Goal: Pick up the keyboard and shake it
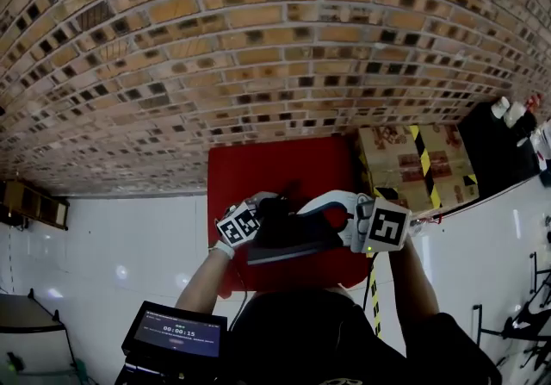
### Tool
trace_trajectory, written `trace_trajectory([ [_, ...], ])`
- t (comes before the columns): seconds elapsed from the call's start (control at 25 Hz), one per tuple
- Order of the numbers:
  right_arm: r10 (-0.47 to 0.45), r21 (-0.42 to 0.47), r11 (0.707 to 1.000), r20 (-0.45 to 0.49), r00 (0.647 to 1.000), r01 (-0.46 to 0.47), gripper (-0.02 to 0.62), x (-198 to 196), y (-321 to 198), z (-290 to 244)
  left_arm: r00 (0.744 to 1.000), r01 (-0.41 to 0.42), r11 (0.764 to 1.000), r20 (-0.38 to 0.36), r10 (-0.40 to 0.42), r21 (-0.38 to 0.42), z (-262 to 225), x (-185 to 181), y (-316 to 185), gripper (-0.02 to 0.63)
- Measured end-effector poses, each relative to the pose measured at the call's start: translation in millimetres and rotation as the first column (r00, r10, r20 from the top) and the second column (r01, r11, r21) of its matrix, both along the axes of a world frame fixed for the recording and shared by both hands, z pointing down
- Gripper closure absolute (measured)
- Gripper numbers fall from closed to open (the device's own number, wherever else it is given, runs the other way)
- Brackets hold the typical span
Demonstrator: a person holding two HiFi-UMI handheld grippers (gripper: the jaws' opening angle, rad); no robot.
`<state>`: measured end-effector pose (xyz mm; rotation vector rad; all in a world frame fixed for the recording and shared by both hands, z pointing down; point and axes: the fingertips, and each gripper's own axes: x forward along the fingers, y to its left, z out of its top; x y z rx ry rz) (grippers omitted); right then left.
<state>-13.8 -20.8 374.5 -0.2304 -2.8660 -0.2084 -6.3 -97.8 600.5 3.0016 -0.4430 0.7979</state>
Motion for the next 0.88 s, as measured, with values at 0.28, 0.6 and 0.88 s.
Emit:
trace_trajectory([
  [0.28, 0.097, -0.382, 0.921, 0.044, 0.994, -0.073, 0.532, -2.4, -54.2, 43.7, 0.988, -0.146, 0.967, 0.016, 0.153, -0.21, 47.5, 6.0, 73.9, 0.512],
  [0.6, 0.169, -0.74, 0.658, -0.034, 0.985, -0.138, 0.537, 0.4, -82.6, 128.8, 0.975, -0.221, 0.828, -0.093, 0.202, -0.515, 76.7, 13.2, 149.4, 0.508],
  [0.88, 0.193, -0.889, 0.425, -0.096, 0.977, -0.171, 0.537, 0.7, -96.8, 201.1, 0.97, -0.242, 0.695, -0.149, 0.193, -0.677, 101.9, 11.8, 176.7, 0.5],
])
